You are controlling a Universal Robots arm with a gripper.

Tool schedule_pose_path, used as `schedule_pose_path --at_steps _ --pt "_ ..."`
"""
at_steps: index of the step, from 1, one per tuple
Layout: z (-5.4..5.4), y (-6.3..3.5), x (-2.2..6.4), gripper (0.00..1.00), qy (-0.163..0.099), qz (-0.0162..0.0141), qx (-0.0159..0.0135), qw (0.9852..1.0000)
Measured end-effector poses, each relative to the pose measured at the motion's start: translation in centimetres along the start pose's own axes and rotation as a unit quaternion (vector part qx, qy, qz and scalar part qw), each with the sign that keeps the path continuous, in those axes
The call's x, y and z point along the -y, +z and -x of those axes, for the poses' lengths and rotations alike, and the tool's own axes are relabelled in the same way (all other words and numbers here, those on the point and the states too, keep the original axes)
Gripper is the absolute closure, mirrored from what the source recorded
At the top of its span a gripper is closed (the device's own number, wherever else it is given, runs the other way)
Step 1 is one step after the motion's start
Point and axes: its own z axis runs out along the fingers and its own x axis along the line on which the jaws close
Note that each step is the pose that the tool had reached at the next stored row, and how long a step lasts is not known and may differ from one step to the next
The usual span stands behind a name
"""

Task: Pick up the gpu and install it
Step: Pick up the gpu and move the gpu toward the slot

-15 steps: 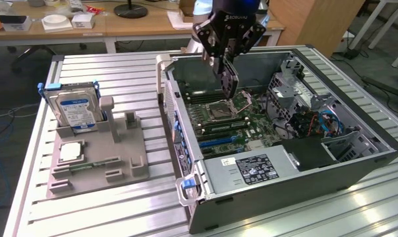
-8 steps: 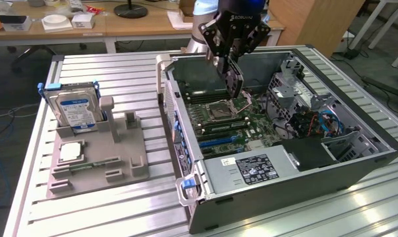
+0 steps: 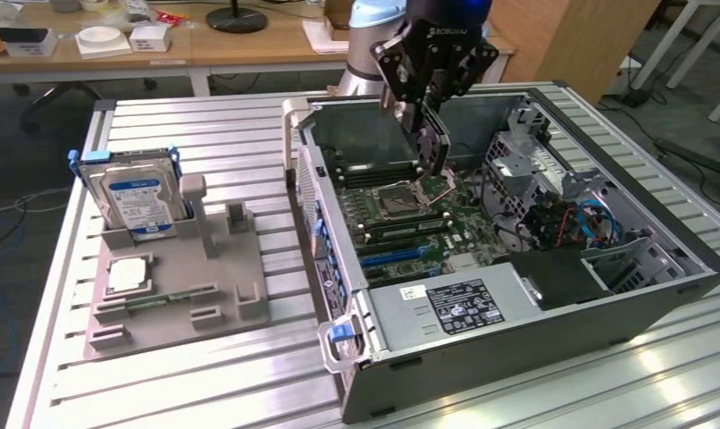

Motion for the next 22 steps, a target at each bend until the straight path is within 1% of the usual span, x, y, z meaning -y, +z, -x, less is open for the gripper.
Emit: schedule_pose_path --at_steps 8,22 --pt "0.9 0.02 0.02 0.73 0.0 0.0001 0.0 1.0" --pt "3.0 0.06 0.06 0.73 0.0 0.0 0.0 1.0"
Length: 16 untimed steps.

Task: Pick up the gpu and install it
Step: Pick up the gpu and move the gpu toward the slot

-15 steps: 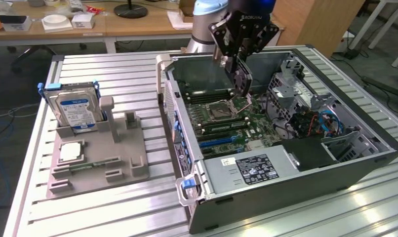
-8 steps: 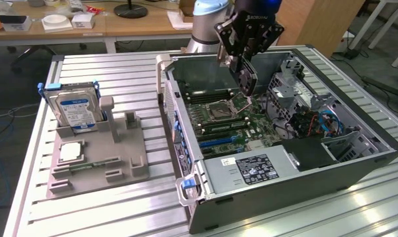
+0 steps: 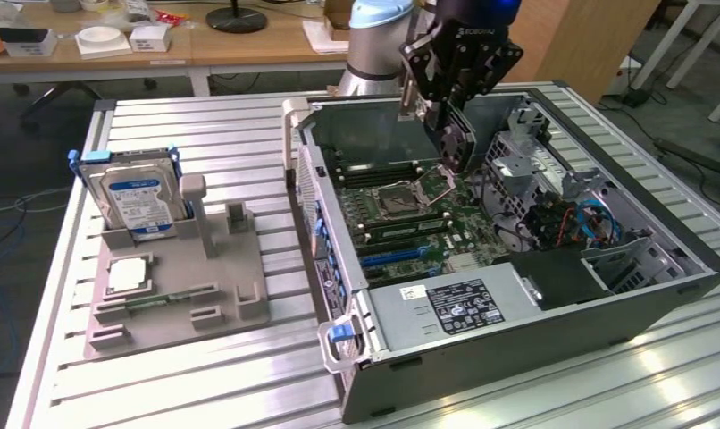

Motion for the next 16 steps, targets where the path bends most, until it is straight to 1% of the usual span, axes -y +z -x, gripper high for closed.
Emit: schedule_pose_path --at_steps 16 --pt "2.4 0.06 0.05 0.73 0.0 0.0 0.0 1.0"
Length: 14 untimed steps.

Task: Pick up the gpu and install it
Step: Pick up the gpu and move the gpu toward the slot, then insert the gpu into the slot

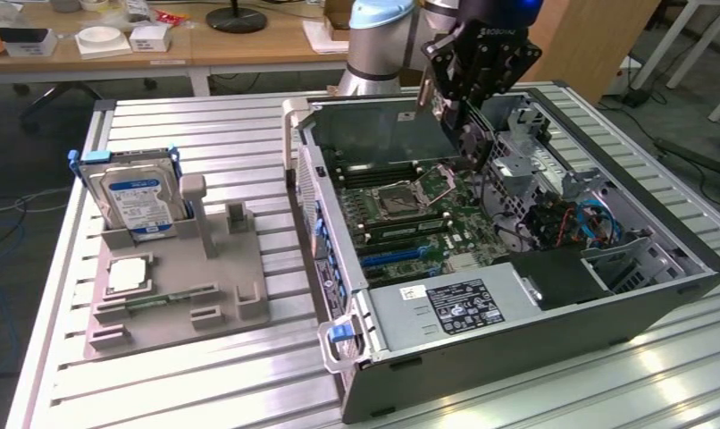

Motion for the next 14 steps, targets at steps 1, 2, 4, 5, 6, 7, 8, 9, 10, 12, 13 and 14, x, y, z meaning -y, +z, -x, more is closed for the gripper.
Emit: schedule_pose_path --at_steps 1,2,4,5,6,7,8,9,10,12,13,14 --pt "0.15 0.0 0.0 0.73 0.0 0.0 0.0 1.0" --pt "0.3 0.0 0.0 0.73 0.0 0.0 0.0 1.0" --pt "0.53 0.01 0.01 0.73 0.0 0.0 0.0 1.0" --pt "0.64 0.01 0.01 0.73 0.0 0.0 0.0 1.0" --pt "0.77 0.02 0.02 0.73 0.0 0.0 0.0 1.0" --pt "0.88 0.02 0.02 0.73 0.0 0.0 0.0 1.0" --pt "0.96 0.02 0.02 0.73 0.0 0.0 0.0 1.0" --pt "0.99 0.02 0.02 0.73 0.0 -0.0001 0.0 1.0" --pt "0.99 0.02 0.02 0.73 0.0 0.0 0.0 1.0" --pt "0.99 0.02 0.02 0.73 0.0 0.0 0.0 1.0" --pt "0.99 0.02 0.02 0.73 0.0 0.0 0.0 1.0" --pt "0.99 0.02 0.02 0.73 0.0 0.0 0.0 1.0"
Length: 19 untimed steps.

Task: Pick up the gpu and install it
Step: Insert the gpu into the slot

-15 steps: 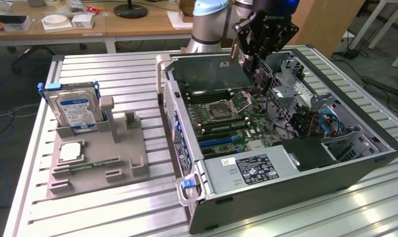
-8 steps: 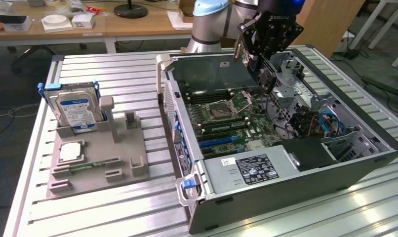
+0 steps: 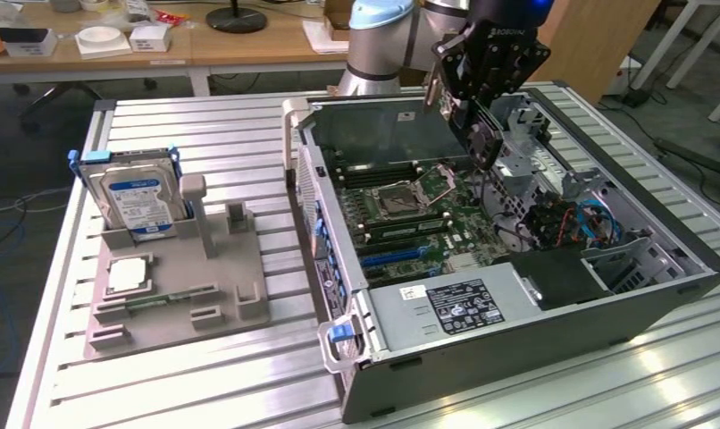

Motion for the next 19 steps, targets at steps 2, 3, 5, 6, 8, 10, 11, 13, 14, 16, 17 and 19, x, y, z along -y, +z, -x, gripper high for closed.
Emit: schedule_pose_path --at_steps 2,3,5,6,8,10,11,13,14,16,17,19 --pt "0.0 0.0 0.0 0.73 0.0 0.0 0.0 1.0" --pt "0.0 0.0 0.0 0.73 0.0 0.0 0.0 1.0" --pt "0.0 0.0 0.0 0.73 0.0 0.0 0.0 1.0" --pt "0.0 0.0 0.0 0.73 0.0 0.0 0.0 1.0" --pt "0.0 0.0 0.0 0.73 0.0 0.0 0.0 1.0" --pt "0.0 0.0 0.0 0.73 0.0 0.0 0.0 1.0" --pt "0.0 0.0 0.0 0.73 -0.001 0.0 0.0 1.0" --pt "0.01 0.0 0.0 0.73 -0.011 0.0002 -0.0002 0.9999" --pt "0.01 0.0 0.0 0.73 -0.019 0.0004 -0.0003 0.9998" --pt "0.01 0.0 0.0 0.73 -0.033 0.0007 -0.0006 0.9994" --pt "0.01 0.0 0.0 0.73 -0.04 0.0008 -0.0008 0.9992" --pt "0.01 0.0 0.0 0.73 -0.057 0.0011 -0.001 0.9984"
